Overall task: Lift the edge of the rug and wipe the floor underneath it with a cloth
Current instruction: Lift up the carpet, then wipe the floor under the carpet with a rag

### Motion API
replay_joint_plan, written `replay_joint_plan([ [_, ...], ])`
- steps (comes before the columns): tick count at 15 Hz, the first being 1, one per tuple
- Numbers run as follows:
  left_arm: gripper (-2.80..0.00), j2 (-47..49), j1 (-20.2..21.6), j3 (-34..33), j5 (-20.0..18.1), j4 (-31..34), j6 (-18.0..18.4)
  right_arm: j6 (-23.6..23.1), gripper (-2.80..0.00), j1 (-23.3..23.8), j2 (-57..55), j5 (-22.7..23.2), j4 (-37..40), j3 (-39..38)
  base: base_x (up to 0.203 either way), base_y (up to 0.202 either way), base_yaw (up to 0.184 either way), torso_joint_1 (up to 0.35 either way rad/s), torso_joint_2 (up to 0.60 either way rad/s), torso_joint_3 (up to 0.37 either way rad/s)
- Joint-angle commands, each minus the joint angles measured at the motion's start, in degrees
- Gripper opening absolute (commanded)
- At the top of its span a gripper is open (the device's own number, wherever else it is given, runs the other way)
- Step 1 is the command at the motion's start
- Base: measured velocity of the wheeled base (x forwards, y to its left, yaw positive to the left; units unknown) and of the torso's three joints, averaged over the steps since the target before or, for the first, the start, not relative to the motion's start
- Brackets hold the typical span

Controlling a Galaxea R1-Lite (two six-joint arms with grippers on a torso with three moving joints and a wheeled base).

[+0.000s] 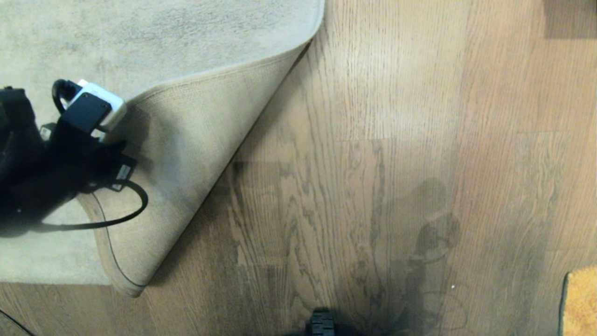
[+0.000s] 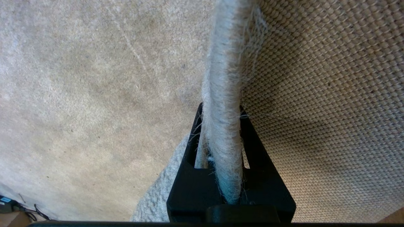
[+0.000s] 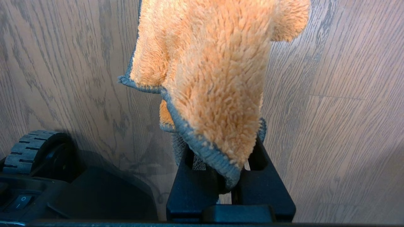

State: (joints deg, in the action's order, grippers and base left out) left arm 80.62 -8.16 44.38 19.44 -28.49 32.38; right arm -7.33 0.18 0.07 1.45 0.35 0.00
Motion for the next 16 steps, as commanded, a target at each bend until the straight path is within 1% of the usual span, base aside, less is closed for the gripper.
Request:
replay_joint_plan([
  [1,-2.8,0.07,-0.02,-0.08,0.16,-0.17,0.14,-0.06,-2.8,-0.01,-0.07,0.04,0.0,0.0,0.0,0.0,0.0,0.0,0.0,0.0],
  [4,-2.8,0.07,0.07,-0.08,0.16,-0.25,0.05,-0.06,-2.8,-0.01,-0.07,0.13,-0.03,0.0,0.0,0.0,0.0,0.0,0.0,0.0],
  [7,-2.8,0.05,0.3,-0.44,0.16,-0.16,-0.97,-0.32,-2.8,-0.01,-0.07,0.22,0.09,0.0,0.0,0.0,0.0,0.0,0.0,0.0],
  [13,-2.8,-0.02,0.33,-1.67,0.0,-0.16,-1.04,0.03,-2.8,-0.01,-0.07,1.35,-0.27,0.21,0.0,0.0,0.0,0.0,0.0,0.0],
  [14,-2.8,-0.02,0.16,-2.1,-0.1,-0.16,-1.0,0.03,-2.8,-0.01,-0.07,1.27,0.0,0.91,0.0,0.0,0.0,0.0,0.0,0.0],
  [16,-2.8,0.16,0.16,-2.1,-0.1,-0.16,-1.09,0.1,-2.8,-0.12,-0.91,1.23,1.32,4.75,0.0,0.0,0.0,0.0,0.0,0.0],
])
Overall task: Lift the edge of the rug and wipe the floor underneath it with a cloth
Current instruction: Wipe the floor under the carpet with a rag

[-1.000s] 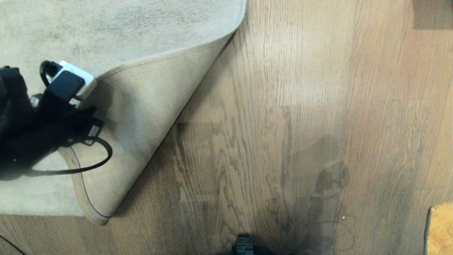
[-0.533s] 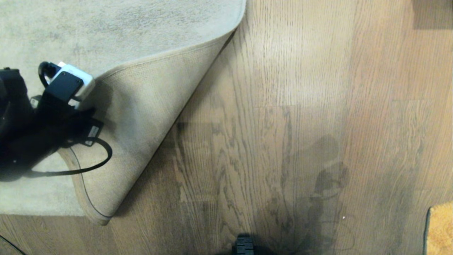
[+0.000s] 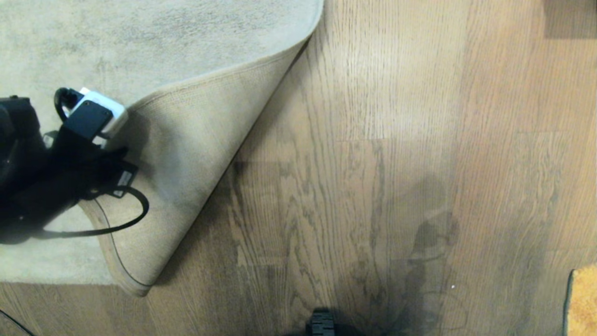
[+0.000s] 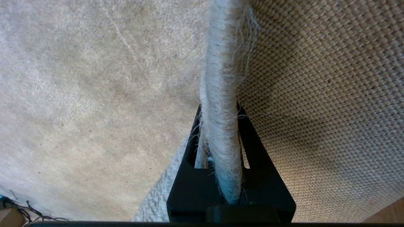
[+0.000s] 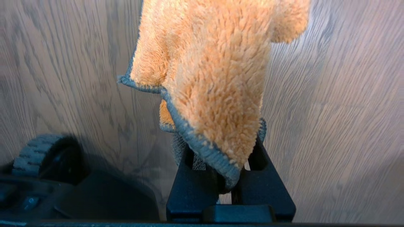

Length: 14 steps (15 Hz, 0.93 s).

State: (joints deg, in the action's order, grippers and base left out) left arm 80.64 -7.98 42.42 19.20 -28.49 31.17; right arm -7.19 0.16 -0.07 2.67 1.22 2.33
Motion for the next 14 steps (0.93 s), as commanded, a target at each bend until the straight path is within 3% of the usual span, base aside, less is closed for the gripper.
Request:
replay_joint_plan([
  [1,-2.8,0.13,-0.1,-0.15,0.14,-0.08,0.12,-0.02,-2.8,-0.18,-2.35,0.01,1.17,4.66,0.0,0.0,0.0,0.0,0.0,0.0],
  [5,-2.8,0.75,-0.01,-0.15,0.14,-0.16,0.12,-0.13,-2.8,-0.32,-12.53,3.8,2.11,11.51,0.0,0.0,0.0,0.0,0.0,0.0],
  [10,-2.8,1.38,0.16,-0.06,0.14,-0.25,0.1,-2.67,-2.8,-0.33,-26.42,16.54,1.85,18.83,0.0,0.0,0.0,0.0,0.0,0.0],
  [14,-2.8,1.89,0.16,-0.06,0.14,-0.17,-1.02,-6.95,-2.8,-0.38,-34.34,26.34,1.94,19.39,0.0,0.0,0.0,0.0,0.0,0.0],
])
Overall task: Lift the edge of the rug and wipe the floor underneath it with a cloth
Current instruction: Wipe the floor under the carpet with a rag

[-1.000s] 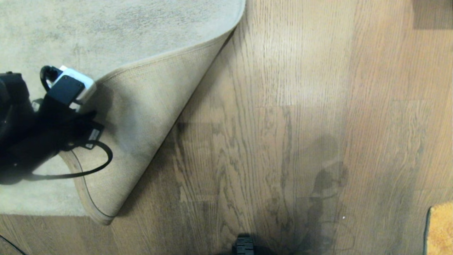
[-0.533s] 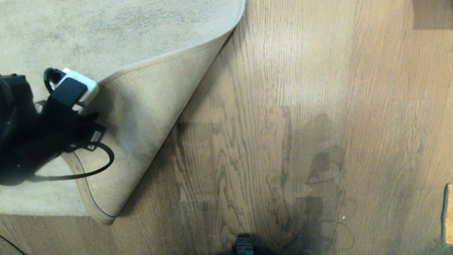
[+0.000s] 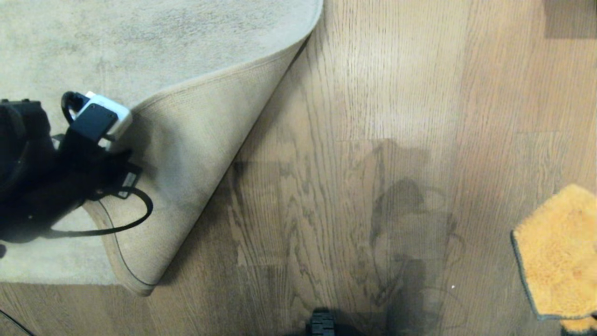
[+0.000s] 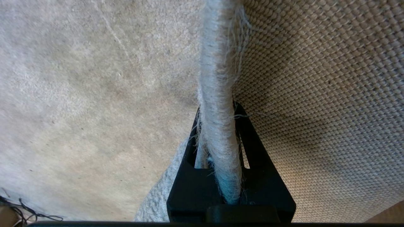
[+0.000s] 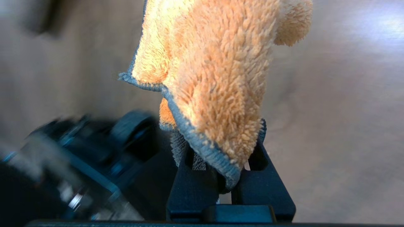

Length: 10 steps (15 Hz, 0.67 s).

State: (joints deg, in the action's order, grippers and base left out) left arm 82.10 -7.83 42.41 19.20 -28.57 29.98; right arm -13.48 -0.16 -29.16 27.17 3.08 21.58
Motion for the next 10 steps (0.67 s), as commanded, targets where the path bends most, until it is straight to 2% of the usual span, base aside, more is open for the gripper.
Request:
replay_joint_plan([
  [1,-2.8,0.43,-0.08,-0.05,0.13,-0.09,0.17,-1.46,-2.8,-0.45,-7.46,3.24,0.01,0.14,0.0,0.0,0.0,0.0,0.0,0.0],
  [2,-2.8,0.61,-0.08,0.04,0.13,-0.17,0.17,-2.17,-2.8,-1.65,-9.75,3.83,-0.13,0.22,0.0,0.0,0.0,0.0,0.0,0.0],
  [6,-2.8,1.22,-0.08,0.39,0.22,-0.17,0.17,-3.05,-2.8,-14.19,-20.28,3.35,-6.11,0.53,0.0,0.0,0.0,0.0,0.0,0.0],
  [10,-2.8,1.22,-0.14,0.39,0.22,-0.17,0.17,-3.12,-2.8,-27.96,-35.73,-1.47,-16.99,2.95,0.0,0.0,0.0,0.0,0.0,0.0],
])
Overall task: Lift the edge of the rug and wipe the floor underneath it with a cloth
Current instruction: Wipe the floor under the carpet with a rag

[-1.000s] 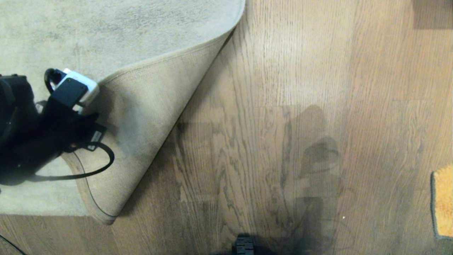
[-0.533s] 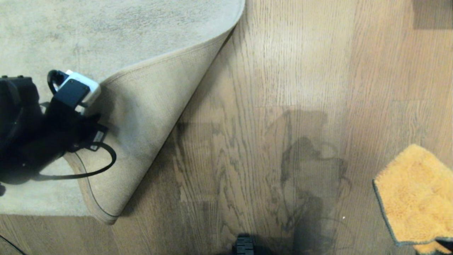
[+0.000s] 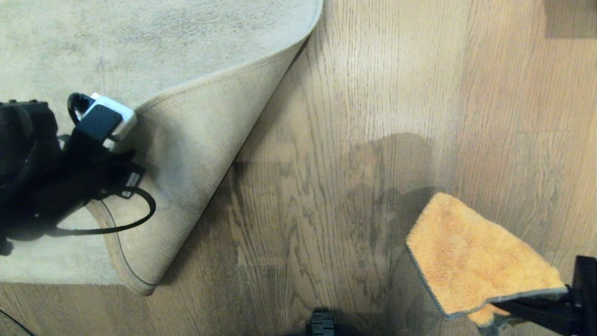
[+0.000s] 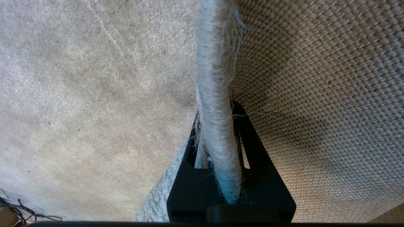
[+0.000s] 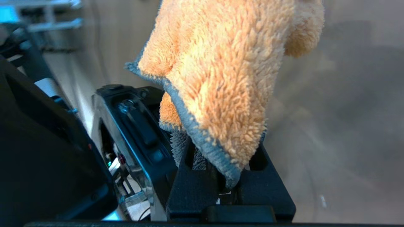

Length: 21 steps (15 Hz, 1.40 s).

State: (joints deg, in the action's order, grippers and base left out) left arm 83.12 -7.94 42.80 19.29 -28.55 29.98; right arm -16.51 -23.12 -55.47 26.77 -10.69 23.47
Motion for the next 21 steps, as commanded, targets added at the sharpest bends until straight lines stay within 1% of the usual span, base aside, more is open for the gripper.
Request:
replay_joint_plan([
  [1,-2.8,0.21,0.03,0.0,0.14,-0.19,0.17,-0.12,-2.8,-7.72,-13.46,-2.51,-6.32,1.89,0.0,0.0,0.0,0.0,0.0,0.0],
  [3,-2.8,0.21,0.03,0.0,0.14,-0.19,0.17,-0.16,-2.8,-13.46,-22.35,-6.18,-13.44,3.8,0.0,0.0,0.0,0.0,0.0,0.0],
  [7,-2.8,0.12,0.03,0.18,0.14,-0.28,0.17,-0.14,-2.8,-23.51,-38.66,-14.01,-27.0,9.16,0.0,0.0,0.0,0.0,0.0,0.0],
  [11,-2.8,0.12,0.1,0.18,0.14,-0.28,-0.27,1.26,-2.8,-31.46,-51.45,-20.65,-35.06,17.5,0.0,0.0,0.0,0.0,0.0,0.0],
  [14,-2.8,0.12,0.11,0.18,0.22,-0.28,-0.36,5.05,-2.8,-35.01,-60.44,-26.6,-41.01,23.77,0.0,0.0,0.0,0.0,0.0,0.0],
  [16,-2.8,0.07,0.11,0.18,0.23,-0.28,-0.36,7.95,-2.8,-37.11,-65.27,-30.07,-43.48,28.56,0.0,0.0,0.0,0.0,0.0,0.0],
  [21,-2.8,-0.15,0.06,0.0,0.23,-0.28,-0.36,10.99,-2.8,-38.63,-71.36,-30.96,-43.83,33.15,0.0,0.0,0.0,0.0,0.0,0.0],
])
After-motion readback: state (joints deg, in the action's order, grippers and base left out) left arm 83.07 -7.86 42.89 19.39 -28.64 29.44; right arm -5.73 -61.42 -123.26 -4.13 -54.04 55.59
